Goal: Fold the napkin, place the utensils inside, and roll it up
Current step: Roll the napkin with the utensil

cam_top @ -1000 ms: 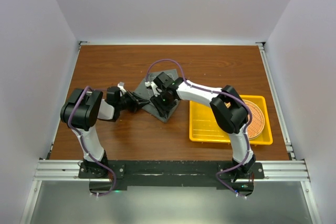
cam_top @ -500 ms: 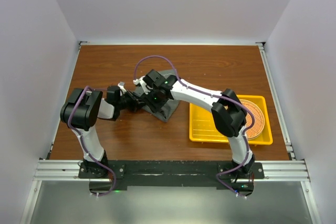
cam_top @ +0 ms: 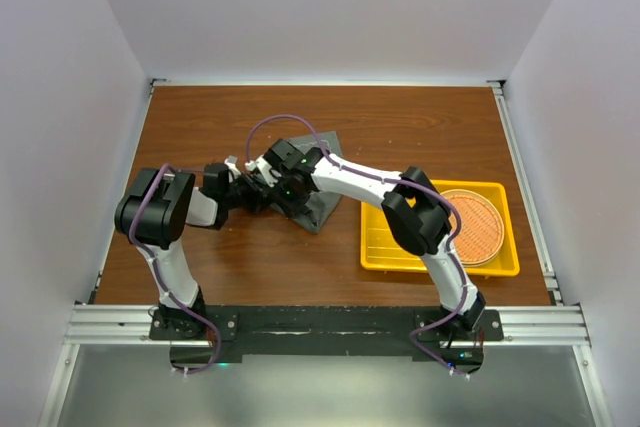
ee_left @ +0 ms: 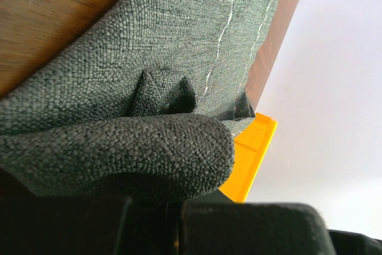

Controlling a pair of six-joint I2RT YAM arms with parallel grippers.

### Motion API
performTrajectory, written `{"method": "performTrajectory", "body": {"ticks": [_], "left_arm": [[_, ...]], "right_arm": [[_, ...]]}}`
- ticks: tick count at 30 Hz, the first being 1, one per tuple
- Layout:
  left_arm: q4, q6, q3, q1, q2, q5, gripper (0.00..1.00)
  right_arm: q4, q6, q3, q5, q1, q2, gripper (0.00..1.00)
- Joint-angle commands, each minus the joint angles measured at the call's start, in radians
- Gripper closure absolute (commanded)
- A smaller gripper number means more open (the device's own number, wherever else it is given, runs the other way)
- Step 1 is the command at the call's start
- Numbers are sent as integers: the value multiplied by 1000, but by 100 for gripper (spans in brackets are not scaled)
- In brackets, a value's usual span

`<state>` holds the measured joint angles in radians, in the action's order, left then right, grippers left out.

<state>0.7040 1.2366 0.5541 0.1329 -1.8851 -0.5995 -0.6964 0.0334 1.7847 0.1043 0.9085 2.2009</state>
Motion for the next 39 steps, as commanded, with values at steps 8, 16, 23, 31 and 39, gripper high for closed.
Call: {"method": "performTrajectory", "body": {"ticks": [8,16,23,31,39], "left_arm": [[-219,-86,-31,-7,-74,150,100],[-231,-62,-19,-18,-82,119,100],[-303,-61,23,-35,-101,70,100],[-385,-98,95,-41,-98,20,100],[-529,-222,269,-111,18,7,87]], "right_arm": [[4,77,1,-35,-2,11,62],[118,82,-152,-103,10,11,50],[205,74,-269,-276,44,22,49],[209,49,-301,-344,47,69,64],[196,8,-298,-230,43,91,83]]}}
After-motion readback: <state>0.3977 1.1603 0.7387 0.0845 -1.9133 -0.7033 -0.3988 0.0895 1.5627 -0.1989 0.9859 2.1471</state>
